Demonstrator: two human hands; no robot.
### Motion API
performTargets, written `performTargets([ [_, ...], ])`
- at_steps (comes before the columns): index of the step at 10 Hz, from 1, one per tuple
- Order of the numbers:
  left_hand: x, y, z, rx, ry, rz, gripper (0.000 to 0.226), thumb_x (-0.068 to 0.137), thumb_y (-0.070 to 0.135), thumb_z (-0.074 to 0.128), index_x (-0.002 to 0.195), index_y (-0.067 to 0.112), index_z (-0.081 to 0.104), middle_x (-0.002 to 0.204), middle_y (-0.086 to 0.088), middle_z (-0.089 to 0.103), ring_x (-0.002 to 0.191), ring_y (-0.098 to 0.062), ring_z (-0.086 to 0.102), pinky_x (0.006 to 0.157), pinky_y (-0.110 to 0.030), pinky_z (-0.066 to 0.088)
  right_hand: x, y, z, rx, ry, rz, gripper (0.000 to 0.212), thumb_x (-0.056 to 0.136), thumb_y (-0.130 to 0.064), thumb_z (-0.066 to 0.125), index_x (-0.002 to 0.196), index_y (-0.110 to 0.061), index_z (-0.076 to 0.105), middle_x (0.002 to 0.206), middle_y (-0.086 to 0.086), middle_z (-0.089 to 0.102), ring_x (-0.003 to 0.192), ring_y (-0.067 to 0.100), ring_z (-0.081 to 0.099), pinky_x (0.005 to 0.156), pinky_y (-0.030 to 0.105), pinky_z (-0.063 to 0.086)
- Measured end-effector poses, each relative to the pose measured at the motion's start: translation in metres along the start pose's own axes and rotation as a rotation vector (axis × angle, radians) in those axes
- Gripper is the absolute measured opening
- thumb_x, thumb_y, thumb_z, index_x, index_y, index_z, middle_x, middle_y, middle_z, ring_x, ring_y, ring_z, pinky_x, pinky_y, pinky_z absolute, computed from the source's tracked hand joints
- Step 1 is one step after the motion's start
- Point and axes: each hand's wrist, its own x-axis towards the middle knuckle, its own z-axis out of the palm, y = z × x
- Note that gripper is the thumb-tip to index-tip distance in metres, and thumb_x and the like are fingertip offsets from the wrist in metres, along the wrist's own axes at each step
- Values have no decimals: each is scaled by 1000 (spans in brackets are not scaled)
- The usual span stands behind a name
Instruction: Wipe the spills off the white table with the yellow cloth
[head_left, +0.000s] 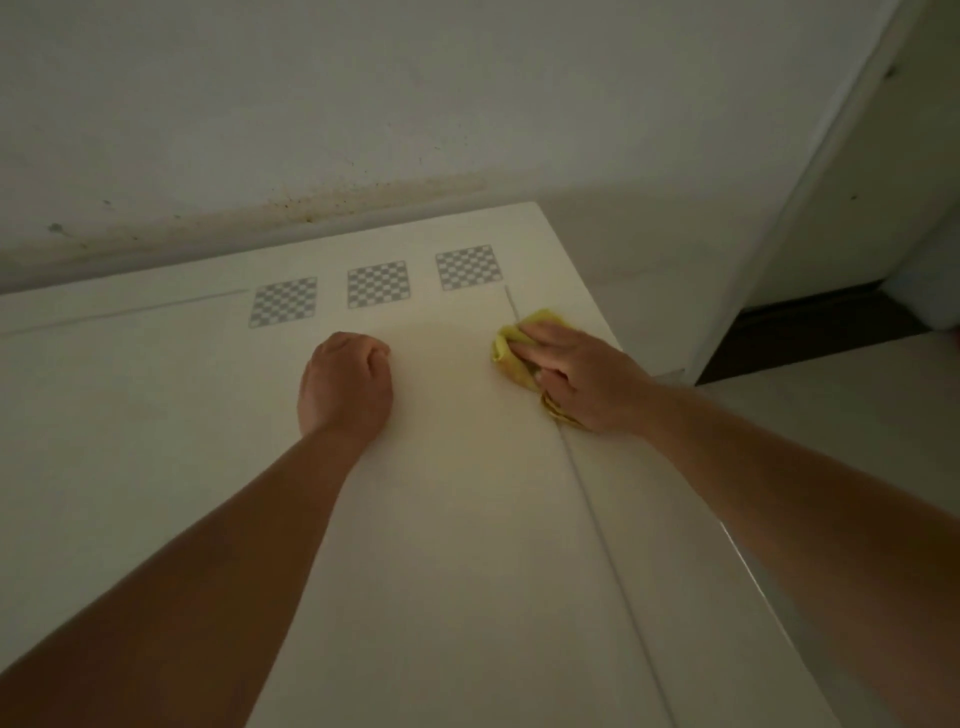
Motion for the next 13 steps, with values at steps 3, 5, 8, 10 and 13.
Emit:
performTargets([
  [3,-133,-4,-52,-82,-49,126,25,84,13,49,105,12,62,117,-13,62,111,-31,52,94,-38,41,-152,-90,15,17,-6,88,46,95,-14,41,140,-20,33,154,4,24,143,16,14,117,33,11],
  [5,-215,-20,-112,-88,-106,172,26,88,20,46,110,17,59,122,-7,58,115,-26,49,94,-39,41,-268,-157,30,48,21,173,47,95,-17,43,139,-27,33,153,-4,24,143,12,11,117,38,17],
  [8,-258,-17,-188,-90,-146,263,31,89,26,44,118,18,54,126,-8,56,117,-27,49,95,-42,42,-315,-220,51,7,88,397,48,96,-22,40,142,-25,28,156,-1,19,143,17,10,115,31,12],
  [10,-280,-5,-214,-75,-182,322,32,89,28,43,119,19,52,125,-7,56,116,-26,49,94,-42,42,-305,-266,74,-4,31,480,48,96,-29,34,143,-26,25,157,-2,12,144,20,5,116,35,12],
  [13,-279,18,-269,-102,-140,357,33,90,31,42,120,20,49,122,-5,58,113,-25,51,95,-44,44,-271,-336,15,230,-63,590,46,91,-48,37,107,-14,63,127,10,59,112,28,54,93,38,44],
])
